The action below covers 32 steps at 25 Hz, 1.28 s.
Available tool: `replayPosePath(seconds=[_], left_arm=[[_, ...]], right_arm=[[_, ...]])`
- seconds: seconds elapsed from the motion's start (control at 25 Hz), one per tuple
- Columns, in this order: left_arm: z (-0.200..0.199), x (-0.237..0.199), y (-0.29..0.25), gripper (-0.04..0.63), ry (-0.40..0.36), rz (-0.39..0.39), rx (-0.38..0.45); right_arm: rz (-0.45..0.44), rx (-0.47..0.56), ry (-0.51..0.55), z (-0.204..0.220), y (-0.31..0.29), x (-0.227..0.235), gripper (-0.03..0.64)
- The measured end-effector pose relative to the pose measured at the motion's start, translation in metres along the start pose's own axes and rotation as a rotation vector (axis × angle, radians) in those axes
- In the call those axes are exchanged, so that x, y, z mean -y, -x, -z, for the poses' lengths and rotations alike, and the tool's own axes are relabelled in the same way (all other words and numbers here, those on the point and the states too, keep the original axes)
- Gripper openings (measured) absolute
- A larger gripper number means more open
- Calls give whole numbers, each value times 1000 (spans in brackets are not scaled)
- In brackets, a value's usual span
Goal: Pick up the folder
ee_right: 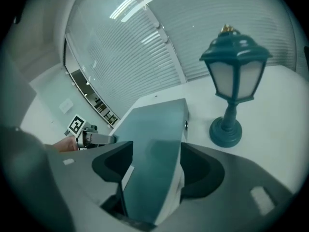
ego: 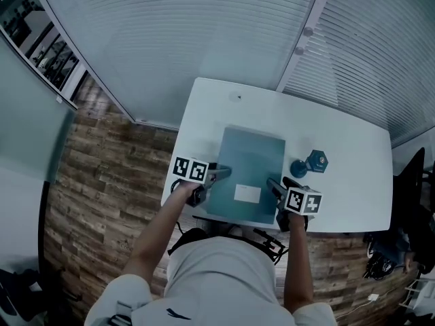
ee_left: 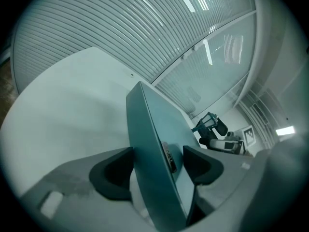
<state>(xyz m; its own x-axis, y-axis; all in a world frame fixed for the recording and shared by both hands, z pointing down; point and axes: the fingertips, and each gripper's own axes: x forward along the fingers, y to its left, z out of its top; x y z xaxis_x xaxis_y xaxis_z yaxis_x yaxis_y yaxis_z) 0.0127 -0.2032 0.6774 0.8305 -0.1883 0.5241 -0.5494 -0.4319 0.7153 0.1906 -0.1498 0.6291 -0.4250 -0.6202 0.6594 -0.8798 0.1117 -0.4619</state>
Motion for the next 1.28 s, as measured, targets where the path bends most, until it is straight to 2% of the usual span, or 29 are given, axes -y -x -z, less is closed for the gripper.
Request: replayPosePath(seconds=[0.16,0.36,0.56,0.64,0.68,0.92,1.12,1.28], left_arm=[[1,1,2,341,0,-1,-3],[0,0,-1,341,7,1,-9],[1,0,0,341,8,0,-14],[0,-1,1,341,8,-3,-12],[0,-1,1,341,9,-5,-11],[0,-2,2,341,8,-14,14],[-4,5,7,337,-30,-42,107],[-7,11,12,339,-66,-21,197]], right_arm=[[4,-173,-38,14,-31,15,415],[-66,-267,-120,17,-53,21,477],[-72,-327,-97,19,-54,17,480],[-76,-307,-98,19,-56,14,479],[-80,-289,-102,18,-57,12,442],[-75,-172,-109,18,-58,8,451],[-81,-24,-86,12,-53,3,449],[-75,48,-37,5,-44,-2,446]])
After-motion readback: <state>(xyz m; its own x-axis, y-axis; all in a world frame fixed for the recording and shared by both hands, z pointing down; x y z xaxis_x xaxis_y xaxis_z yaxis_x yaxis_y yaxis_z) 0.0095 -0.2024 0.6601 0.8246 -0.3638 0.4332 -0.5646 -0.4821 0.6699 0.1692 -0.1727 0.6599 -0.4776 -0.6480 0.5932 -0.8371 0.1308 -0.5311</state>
